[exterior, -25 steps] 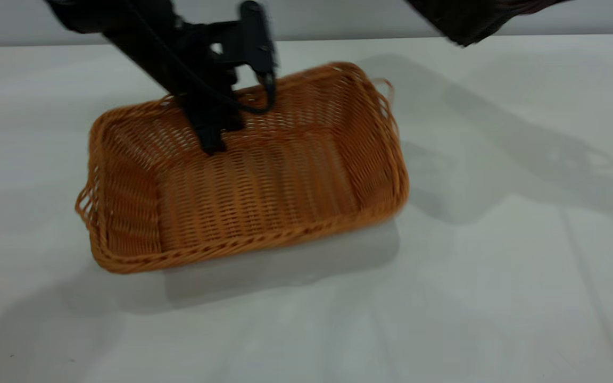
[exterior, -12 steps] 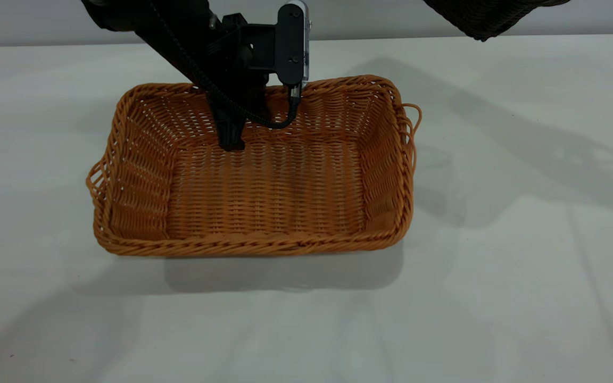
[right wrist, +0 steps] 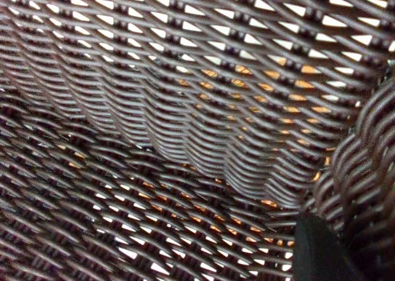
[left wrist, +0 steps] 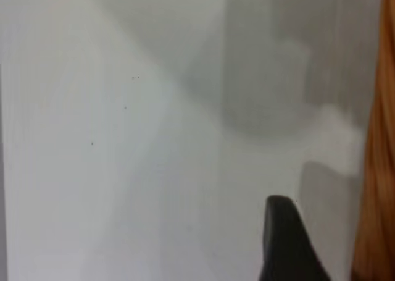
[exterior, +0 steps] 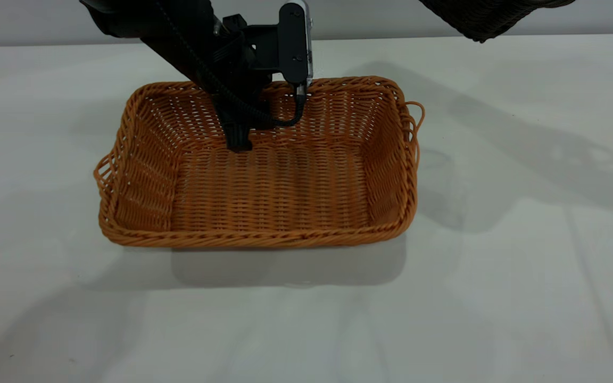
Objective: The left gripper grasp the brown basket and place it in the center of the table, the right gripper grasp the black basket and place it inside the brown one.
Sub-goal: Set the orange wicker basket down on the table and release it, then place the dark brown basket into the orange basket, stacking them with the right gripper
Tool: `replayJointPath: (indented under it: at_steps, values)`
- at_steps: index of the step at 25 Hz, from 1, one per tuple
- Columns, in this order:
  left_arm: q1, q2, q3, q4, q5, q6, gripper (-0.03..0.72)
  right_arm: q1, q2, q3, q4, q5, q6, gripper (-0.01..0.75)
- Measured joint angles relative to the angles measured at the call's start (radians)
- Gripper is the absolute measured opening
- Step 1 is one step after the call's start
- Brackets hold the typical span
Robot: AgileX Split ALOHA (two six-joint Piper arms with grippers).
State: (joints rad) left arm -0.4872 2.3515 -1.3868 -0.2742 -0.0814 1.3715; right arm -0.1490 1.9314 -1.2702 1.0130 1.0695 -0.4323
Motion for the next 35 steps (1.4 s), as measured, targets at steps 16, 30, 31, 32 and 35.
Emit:
replayJointPath:
  at_steps: [16,30,31,32,35]
  values:
    - [-0.006,-0.368,0.000,0.000,0.477,-0.074,0.429,-0.109,0.000,0.000,0.077,-0.051,-0.007,0.133]
    - [-0.006,-0.886,0.001,0.005,0.673,-0.136,0.368,0.322,0.115,-0.069,-0.098,-0.096,0.050,0.133]
    - [-0.006,-0.906,0.001,0.005,0.673,-0.145,0.368,0.360,0.140,-0.103,-0.149,-0.093,0.075,0.133]
    - [-0.006,-0.921,0.001,0.005,0.675,-0.155,0.368,0.389,0.166,-0.134,-0.211,-0.084,0.109,0.133]
    - [-0.006,-0.955,0.001,0.005,0.684,-0.186,0.368,0.455,0.242,-0.245,-0.361,-0.036,0.202,0.133]
